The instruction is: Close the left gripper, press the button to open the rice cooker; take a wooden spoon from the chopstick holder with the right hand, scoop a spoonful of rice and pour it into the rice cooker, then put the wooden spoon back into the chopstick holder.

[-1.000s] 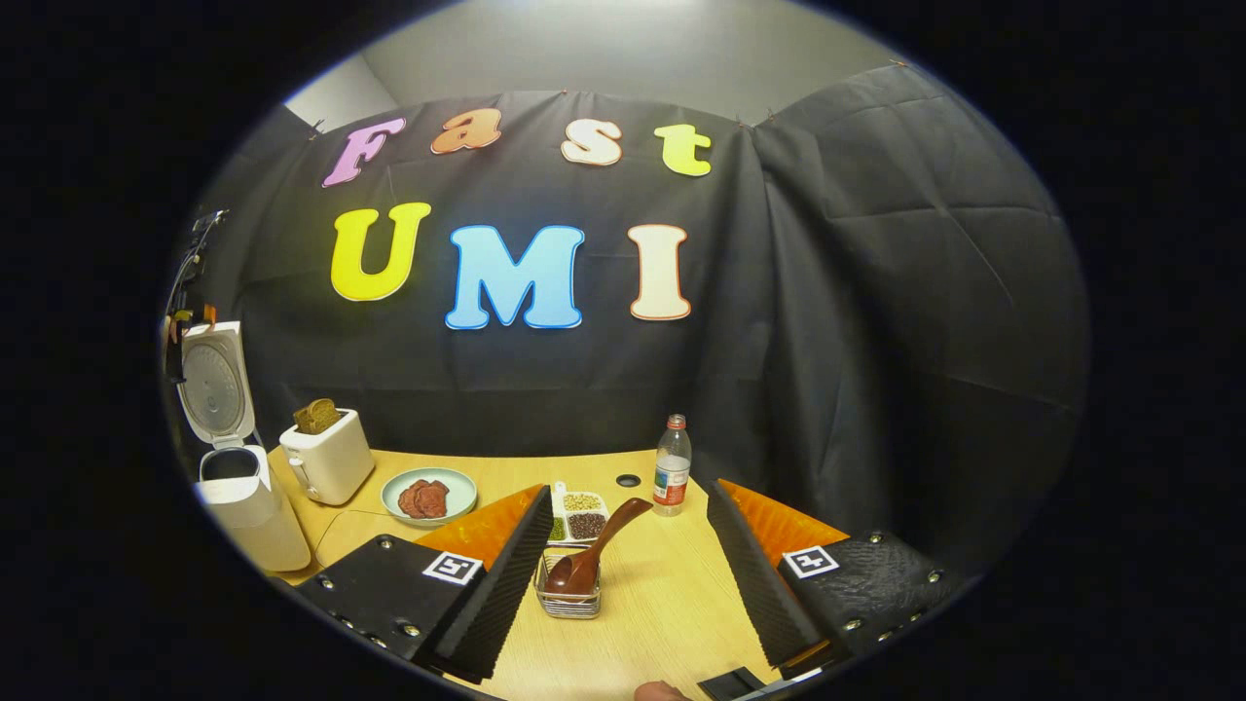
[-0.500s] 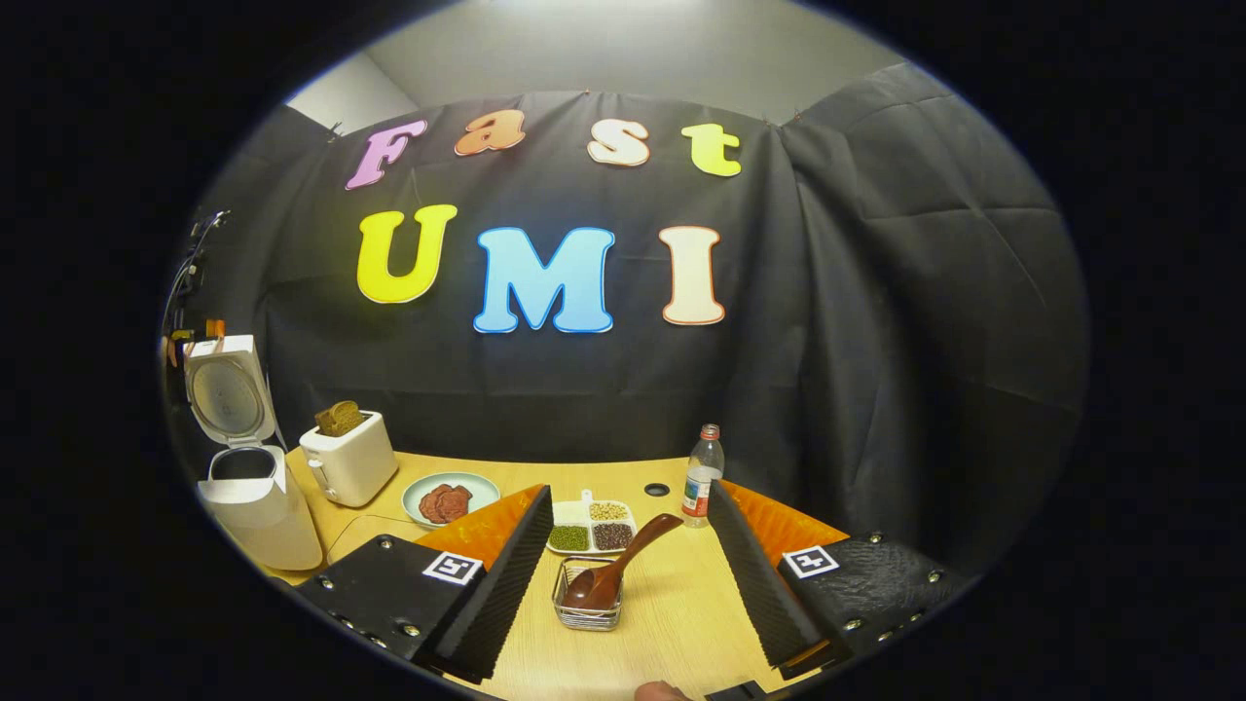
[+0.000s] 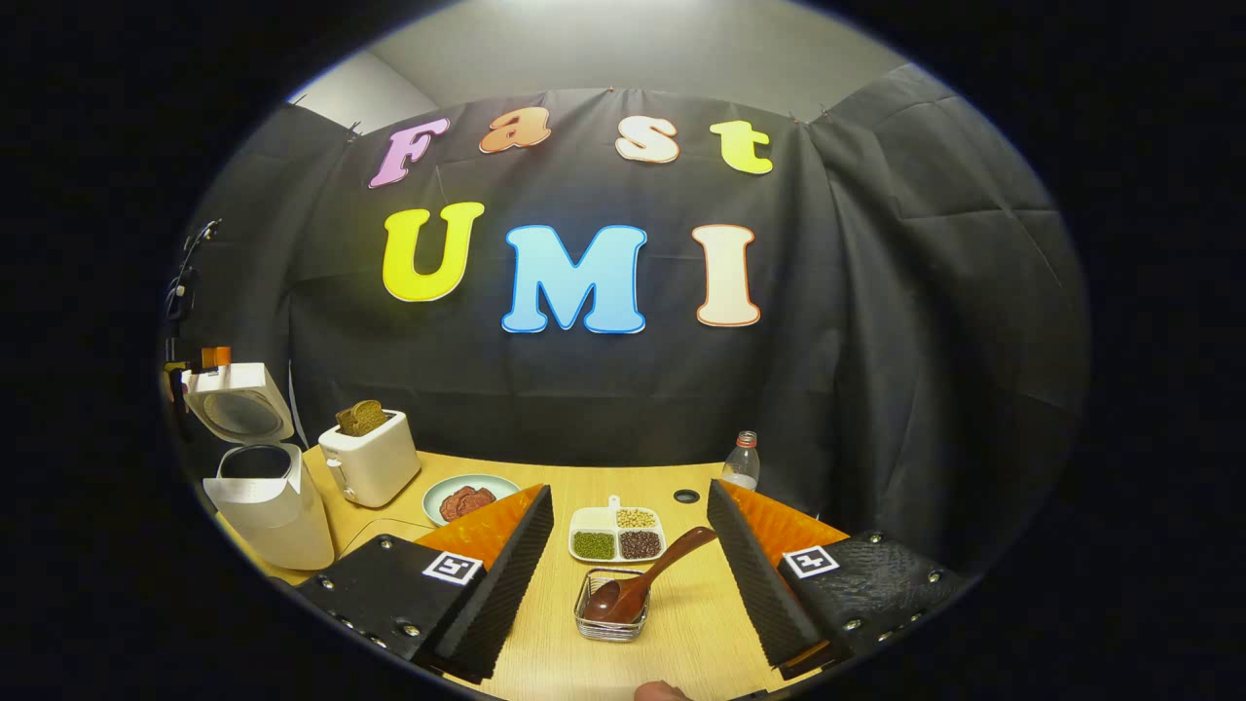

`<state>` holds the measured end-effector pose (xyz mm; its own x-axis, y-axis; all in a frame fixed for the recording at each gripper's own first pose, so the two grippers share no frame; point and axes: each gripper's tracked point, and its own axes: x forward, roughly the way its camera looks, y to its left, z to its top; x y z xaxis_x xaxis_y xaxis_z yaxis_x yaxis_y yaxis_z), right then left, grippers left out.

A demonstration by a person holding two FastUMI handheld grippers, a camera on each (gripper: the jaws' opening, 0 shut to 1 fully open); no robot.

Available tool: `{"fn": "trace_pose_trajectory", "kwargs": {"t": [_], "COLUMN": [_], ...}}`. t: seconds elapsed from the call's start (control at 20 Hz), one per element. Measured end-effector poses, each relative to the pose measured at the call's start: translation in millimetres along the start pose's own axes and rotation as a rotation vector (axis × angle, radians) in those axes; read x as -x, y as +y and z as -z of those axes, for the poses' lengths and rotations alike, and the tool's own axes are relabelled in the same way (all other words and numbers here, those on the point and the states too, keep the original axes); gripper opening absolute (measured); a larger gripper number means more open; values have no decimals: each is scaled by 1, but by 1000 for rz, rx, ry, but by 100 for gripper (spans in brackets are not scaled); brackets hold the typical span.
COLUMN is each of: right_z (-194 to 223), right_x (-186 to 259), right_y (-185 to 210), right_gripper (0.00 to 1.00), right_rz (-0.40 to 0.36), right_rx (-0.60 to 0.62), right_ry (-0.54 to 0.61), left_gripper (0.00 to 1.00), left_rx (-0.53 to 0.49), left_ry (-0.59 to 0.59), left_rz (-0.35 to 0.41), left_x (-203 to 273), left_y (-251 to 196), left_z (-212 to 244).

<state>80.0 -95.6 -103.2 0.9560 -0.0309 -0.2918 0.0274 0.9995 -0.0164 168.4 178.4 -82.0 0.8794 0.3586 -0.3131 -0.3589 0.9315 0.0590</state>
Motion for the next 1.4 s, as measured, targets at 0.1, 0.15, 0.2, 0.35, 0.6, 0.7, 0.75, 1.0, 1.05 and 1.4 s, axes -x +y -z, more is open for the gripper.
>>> {"fn": "trace_pose_trajectory", "kwargs": {"t": [0.1,0.15,0.2,0.35,0.6,0.7,0.75,1.0,1.05,1.4], "right_z": [1,1,2,3,6,8,10,14,15,18], "right_x": [-2,-2,-2,-2,0,2,2,3,4,4], "right_y": [2,3,4,6,9,11,10,14,15,20], "right_gripper": [97,97,97,97,97,97,97,97,97,97], "right_rz": [-8,-10,-13,-18,-23,-26,-24,-28,-28,-33], "right_rx": [2,2,2,5,-9,-6,0,7,9,20], "right_ry": [1,2,4,4,11,14,18,30,33,37], "left_gripper": [94,91,94,94,98,94,95,94,91,95], "left_rx": [5,8,12,1,19,20,24,-2,-4,-56], "left_ry": [13,20,22,27,56,79,96,131,136,215], "left_rz": [6,8,11,26,49,62,66,74,75,90], "left_x": [9,12,16,26,37,41,41,45,44,46], "left_y": [-5,-7,-8,-13,-19,-22,-22,-23,-23,-27], "left_z": [12,17,22,41,69,85,92,116,119,160]}}
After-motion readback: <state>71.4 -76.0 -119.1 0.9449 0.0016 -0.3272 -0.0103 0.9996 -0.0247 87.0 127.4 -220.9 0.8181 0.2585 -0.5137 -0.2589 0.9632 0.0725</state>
